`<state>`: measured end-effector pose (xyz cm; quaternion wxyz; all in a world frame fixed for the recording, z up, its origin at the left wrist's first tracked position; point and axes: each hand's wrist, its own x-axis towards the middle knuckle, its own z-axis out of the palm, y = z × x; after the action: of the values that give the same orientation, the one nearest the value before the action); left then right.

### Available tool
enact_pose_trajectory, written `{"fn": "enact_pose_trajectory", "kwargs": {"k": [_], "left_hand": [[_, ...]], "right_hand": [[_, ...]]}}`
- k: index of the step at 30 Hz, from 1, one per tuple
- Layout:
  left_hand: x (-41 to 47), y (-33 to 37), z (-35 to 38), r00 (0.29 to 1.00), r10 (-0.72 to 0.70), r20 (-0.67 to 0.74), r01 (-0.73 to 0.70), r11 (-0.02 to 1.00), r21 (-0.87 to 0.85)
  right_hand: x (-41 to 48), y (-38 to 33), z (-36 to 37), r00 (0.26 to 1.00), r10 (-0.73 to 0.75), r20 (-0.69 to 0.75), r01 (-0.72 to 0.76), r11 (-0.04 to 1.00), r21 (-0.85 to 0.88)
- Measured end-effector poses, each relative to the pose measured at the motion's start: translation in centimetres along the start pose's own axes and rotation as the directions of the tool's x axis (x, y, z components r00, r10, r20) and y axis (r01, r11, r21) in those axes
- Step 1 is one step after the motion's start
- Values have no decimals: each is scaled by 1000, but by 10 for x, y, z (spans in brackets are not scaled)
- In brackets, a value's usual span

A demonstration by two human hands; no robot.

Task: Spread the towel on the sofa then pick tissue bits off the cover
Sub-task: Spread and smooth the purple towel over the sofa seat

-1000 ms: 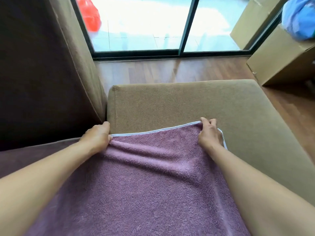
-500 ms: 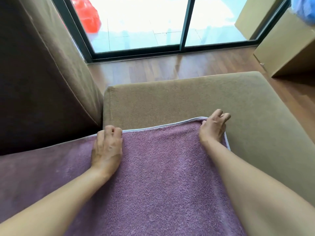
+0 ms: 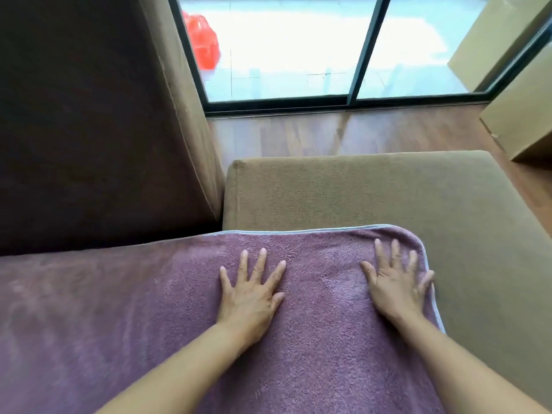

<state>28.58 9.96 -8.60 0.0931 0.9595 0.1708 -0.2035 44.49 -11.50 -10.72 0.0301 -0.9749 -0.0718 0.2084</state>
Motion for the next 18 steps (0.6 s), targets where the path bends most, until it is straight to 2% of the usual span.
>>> {"fn": "enact_pose_trajectory", "kwargs": {"k": [1, 2, 3, 5, 6, 7, 9, 12, 13, 15, 18], "left_hand": [[-4, -4, 1, 1000, -24, -20, 24, 1000, 6], [-12, -12, 2, 997, -66, -43, 66, 998, 9], [-20, -19, 4, 990, -121, -69, 121, 993, -2], [-37, -30, 11, 968, -239, -75, 236, 970, -53], [-46, -35, 13, 958, -284, -44, 279, 956, -88], [-51, -39, 14, 955, -296, 6, 295, 948, -116], [-56, -48, 8, 959, -266, 99, 280, 943, -181], [-54, -58, -24, 960, -200, 197, 266, 871, -414], [-58, -62, -40, 958, -195, 210, 279, 800, -532], [-68, -63, -69, 951, -242, 192, 301, 582, -756], [-110, -81, -105, 902, -375, 216, 308, 205, -929]], "right_hand": [[3, 5, -8, 998, 66, -16, -66, 998, 14], [-1, 5, -14, 996, 71, -58, -71, 997, -3], [-9, 2, -15, 992, -8, -127, 4, 1000, -31], [-34, -3, -6, 939, -287, -187, 273, 957, -96], [-50, -5, 2, 902, -401, -159, 381, 914, -142], [-62, -4, 9, 890, -446, -92, 427, 888, -170], [-77, -5, 20, 949, -309, 57, 314, 939, -137], [-87, -33, 8, 990, -110, 84, 115, 992, -57], [-95, -51, -1, 992, -111, 59, 112, 994, -10], [-109, -84, -17, 982, -184, 44, 174, 968, 180], [-154, -143, -38, 922, -357, 147, 255, 849, 463]]}}
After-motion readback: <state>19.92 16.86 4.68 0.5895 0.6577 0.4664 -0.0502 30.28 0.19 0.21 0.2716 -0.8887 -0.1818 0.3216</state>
